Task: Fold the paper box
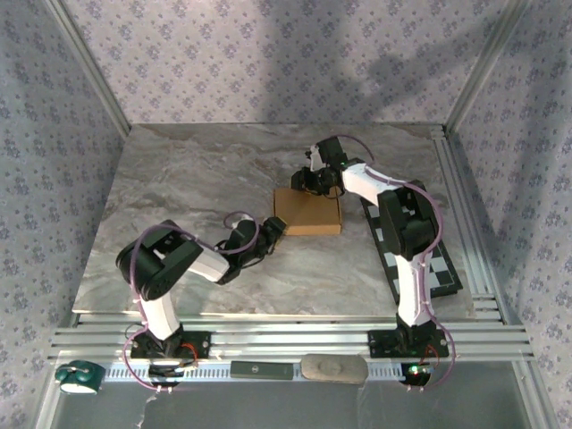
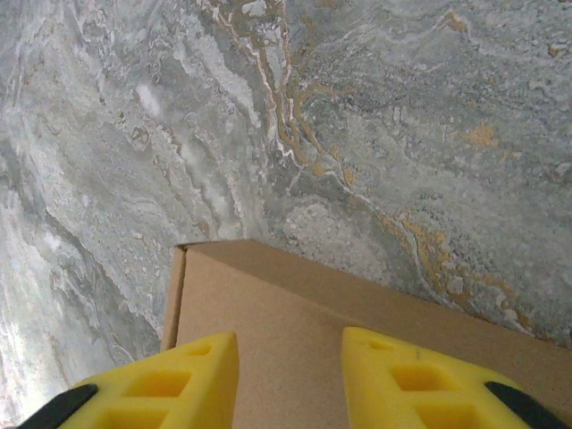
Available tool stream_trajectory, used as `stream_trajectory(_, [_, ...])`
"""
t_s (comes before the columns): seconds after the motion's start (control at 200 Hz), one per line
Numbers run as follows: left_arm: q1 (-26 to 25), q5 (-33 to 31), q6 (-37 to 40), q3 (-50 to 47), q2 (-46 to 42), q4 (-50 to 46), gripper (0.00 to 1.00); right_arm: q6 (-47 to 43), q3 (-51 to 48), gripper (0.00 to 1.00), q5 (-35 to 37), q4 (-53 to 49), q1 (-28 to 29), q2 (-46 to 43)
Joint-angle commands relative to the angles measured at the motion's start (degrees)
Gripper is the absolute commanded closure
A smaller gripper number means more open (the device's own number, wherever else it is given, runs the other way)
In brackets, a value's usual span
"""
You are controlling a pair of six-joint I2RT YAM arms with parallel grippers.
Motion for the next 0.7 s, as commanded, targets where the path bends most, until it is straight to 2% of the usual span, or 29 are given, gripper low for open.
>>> stream_trajectory(0.0, [0.08,-2.79,5.01,-0.16,-8.55,-8.37,0.39,-0.05,-3.22,0.58,2.99,-1.28,0.38,-5.59])
stream_trajectory(0.07, [-0.46,-4.44,8.32,-0.27,-14.86,-15.78,0.28,-1.28,-5.35,0.54,6.29,-0.19,0.35,-10.51])
stream_trajectory(0.115, [-0.68,-5.60,11.12,-0.36,-19.20,-19.66,0.07,-1.92,-6.97,0.52,8.55,0.43,0.08,-14.04])
stream_trajectory(0.135, [-0.76,-6.24,12.31,-0.51,-21.10,-21.07,0.01,-2.20,-7.78,0.51,9.28,0.88,-0.11,-15.77])
stream_trajectory(0.265, [-0.12,-9.14,19.28,0.08,-32.96,-32.54,0.00,-3.84,-15.09,0.45,14.08,4.55,-1.95,-26.80])
stream_trajectory(0.325, [0.98,-9.14,22.45,1.18,-37.26,-38.00,0.00,-4.80,-18.68,0.39,16.84,5.70,-3.01,-32.17])
stream_trajectory(0.37, [2.60,-8.47,24.93,2.03,-40.00,-42.06,0.00,-5.23,-22.98,0.05,19.48,6.06,-3.93,-36.31])
stream_trajectory(0.385, [3.09,-8.24,25.82,2.26,-40.93,-43.40,0.00,-5.23,-24.19,0.01,20.73,6.16,-4.36,-37.78])
stream_trajectory(0.495, [9.66,-4.42,33.68,3.74,-45.21,-51.83,0.00,-5.33,-36.63,0.01,33.32,9.13,-7.40,-50.46])
stream_trajectory(0.56, [12.60,-5.56,41.43,4.60,-47.15,-56.86,0.00,-6.02,-44.21,0.01,42.65,11.16,-7.80,-58.87])
stream_trajectory(0.605, [13.57,-9.16,46.39,5.11,-48.24,-60.28,0.00,-6.56,-49.33,0.01,50.27,12.25,-7.26,-64.44])
stream_trajectory(0.695, [14.00,-24.60,50.29,4.61,-49.87,-65.46,0.00,-1.88,-56.41,0.01,64.21,11.64,-7.51,-71.69])
